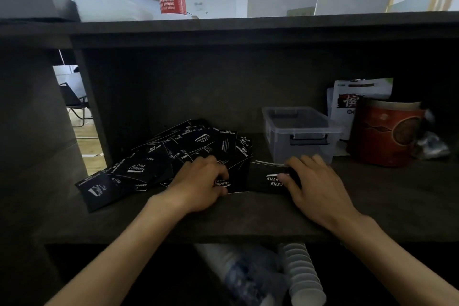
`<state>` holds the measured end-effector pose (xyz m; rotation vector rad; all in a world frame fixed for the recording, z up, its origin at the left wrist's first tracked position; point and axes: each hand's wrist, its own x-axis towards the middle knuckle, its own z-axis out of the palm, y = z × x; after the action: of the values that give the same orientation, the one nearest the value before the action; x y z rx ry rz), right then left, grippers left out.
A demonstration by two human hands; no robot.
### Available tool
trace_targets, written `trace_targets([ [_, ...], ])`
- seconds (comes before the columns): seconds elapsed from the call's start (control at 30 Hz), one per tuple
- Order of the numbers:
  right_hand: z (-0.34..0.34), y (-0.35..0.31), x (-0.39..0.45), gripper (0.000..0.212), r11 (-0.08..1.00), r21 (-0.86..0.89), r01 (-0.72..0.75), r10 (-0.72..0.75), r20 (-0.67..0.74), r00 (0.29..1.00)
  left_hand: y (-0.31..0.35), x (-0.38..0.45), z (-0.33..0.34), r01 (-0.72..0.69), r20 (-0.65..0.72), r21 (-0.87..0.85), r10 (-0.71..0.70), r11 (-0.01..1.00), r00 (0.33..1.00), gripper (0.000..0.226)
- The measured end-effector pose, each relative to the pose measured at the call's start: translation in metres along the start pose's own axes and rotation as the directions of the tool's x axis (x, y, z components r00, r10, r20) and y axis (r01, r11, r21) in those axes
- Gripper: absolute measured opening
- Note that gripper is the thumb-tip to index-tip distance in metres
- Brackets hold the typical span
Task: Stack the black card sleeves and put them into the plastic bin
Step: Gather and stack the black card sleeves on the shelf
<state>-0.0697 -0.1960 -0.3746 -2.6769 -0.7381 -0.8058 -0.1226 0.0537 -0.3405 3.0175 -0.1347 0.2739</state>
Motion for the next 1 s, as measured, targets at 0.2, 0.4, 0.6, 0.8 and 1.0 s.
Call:
trace_targets([
  [0.2, 0.0, 0.001, -0.001, 0.034, 1.0, 0.006, 0.008, -0.007, -0.029, 1.0, -0.002, 0.021, -0.008, 0.0, 0.184, 0.101, -0.018, 0.995, 0.983, 0.062],
  [0.4, -0.002, 0.001, -0.005, 0.032, 1.0, -0.01, -0.024, 0.024, -0.063, 0.998, -0.008, 0.03, -0.019, 0.071, 0.131, -0.195, -0.046, 0.978, 0.99, 0.032],
  [0.6, -0.001, 0.0, -0.004, 0.026, 0.997, -0.072, -0.027, 0.023, -0.055, 0.998, -0.011, 0.018, -0.018, -0.03, -0.171, -0.913, -0.316, 0.406, 0.933, 0.021],
  [0.8, -0.001, 0.0, -0.006, 0.026, 0.995, -0.086, -0.043, 0.04, -0.039, 0.998, 0.026, 0.013, 0.019, -0.162, -0.355, -0.836, -0.293, 0.525, 0.888, 0.042],
  [1.0, -0.002, -0.004, -0.004, 0.046, 0.999, -0.032, -0.027, 0.027, -0.022, 0.999, 0.048, 0.007, 0.043, 0.014, -0.503, -0.316, -0.18, 0.949, 0.846, 0.027],
])
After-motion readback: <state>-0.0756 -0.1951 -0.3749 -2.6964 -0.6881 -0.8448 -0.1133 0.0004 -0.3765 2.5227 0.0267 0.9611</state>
